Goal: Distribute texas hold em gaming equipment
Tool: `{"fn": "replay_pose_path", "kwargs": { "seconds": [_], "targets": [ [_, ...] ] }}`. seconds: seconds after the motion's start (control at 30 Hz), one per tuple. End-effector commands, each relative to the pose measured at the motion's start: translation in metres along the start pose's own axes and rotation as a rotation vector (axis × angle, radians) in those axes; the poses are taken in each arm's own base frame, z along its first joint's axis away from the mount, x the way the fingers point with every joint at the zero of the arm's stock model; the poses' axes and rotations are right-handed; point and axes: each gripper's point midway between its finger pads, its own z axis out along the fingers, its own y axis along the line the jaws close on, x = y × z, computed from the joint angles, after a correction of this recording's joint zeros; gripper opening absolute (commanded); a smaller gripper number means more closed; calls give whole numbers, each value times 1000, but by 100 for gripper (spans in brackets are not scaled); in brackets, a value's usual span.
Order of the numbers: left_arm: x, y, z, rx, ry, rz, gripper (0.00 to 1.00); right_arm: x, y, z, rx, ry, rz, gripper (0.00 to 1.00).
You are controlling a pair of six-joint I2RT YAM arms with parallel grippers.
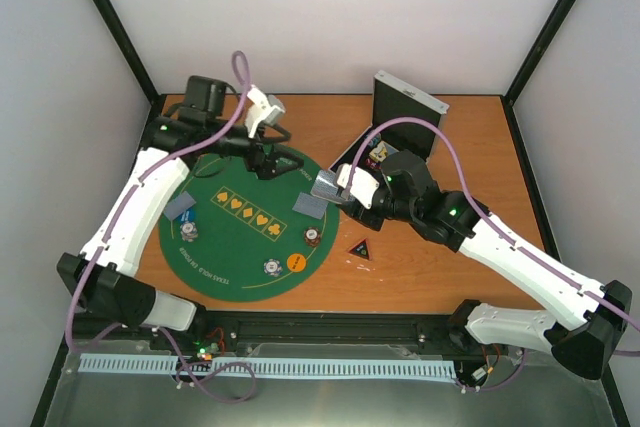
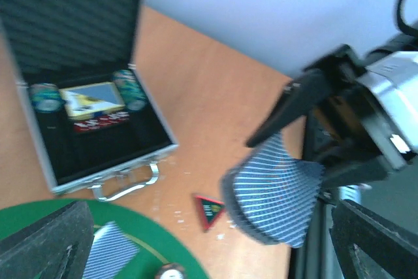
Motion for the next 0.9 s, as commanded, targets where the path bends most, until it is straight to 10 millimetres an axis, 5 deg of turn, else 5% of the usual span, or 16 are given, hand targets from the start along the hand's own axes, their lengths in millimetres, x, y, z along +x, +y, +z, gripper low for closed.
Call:
{"fn": "replay_pose_path", "kwargs": {
  "seconds": [0.0, 0.27, 0.87],
  "targets": [
    [15, -31, 24, 198, 63, -106, 100, -18, -10, -8, 29, -55, 12, 51],
    [45, -38, 74, 224, 190, -158, 100, -19, -11, -8, 34, -56, 17, 51],
    [56, -17, 81, 119, 221, -173, 95, -18, -11, -10, 38, -55, 21, 51]
  ]
}}
